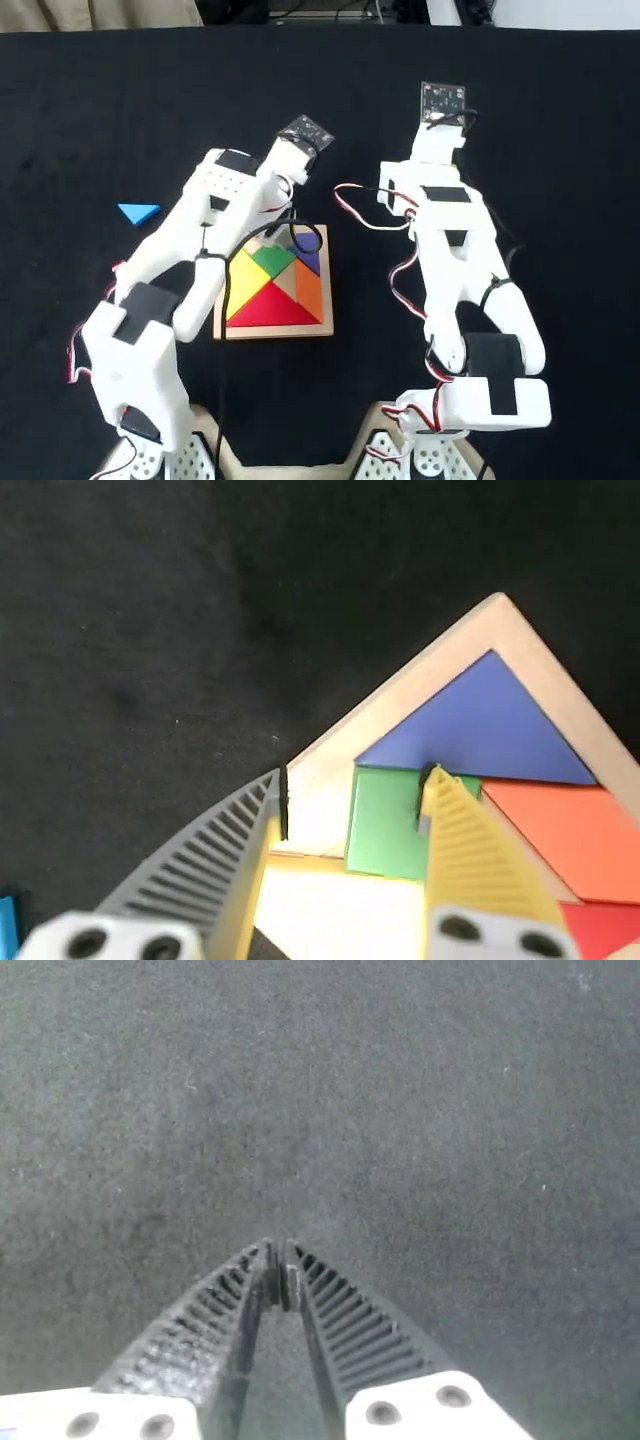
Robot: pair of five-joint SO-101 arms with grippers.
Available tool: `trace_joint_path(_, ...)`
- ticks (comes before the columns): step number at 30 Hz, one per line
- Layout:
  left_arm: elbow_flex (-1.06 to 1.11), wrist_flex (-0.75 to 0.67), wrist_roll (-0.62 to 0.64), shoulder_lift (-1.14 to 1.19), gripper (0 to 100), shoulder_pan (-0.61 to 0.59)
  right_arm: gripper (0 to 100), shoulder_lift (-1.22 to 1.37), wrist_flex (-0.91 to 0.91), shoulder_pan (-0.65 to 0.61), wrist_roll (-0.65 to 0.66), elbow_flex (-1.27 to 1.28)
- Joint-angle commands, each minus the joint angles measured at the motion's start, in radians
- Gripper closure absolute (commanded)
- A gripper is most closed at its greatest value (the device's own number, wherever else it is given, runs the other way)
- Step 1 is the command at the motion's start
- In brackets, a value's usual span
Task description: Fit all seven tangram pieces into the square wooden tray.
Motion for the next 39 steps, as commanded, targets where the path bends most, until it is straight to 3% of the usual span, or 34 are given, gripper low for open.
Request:
trace_joint_path(1, -0.004, -0.009, 0.011, -0.14, 78, -0.016, 98.6, -0.007, -0.023, -0.015, 0.008, -0.038)
trace_joint_path(10, 0.022, 0.002, -0.052, -0.126, 78, -0.159, 98.6, -0.005, -0.021, -0.015, 0.008, -0.038)
trace_joint_path(28, 0.202, -0.094, -0.064, -0.143, 78, -0.087, 98.6, -0.005, -0.021, -0.015, 0.008, -0.038)
trace_joint_path(37, 0.122, -0.091, -0.072, -0.302, 78, -0.291, 98.6, -0.005, -0.021, -0.015, 0.008, -0.038)
trace_joint_path(39, 0.117, -0.084, -0.13, -0.322, 78, -0.358, 98.6, -0.005, -0.021, -0.015, 0.008, -0.038)
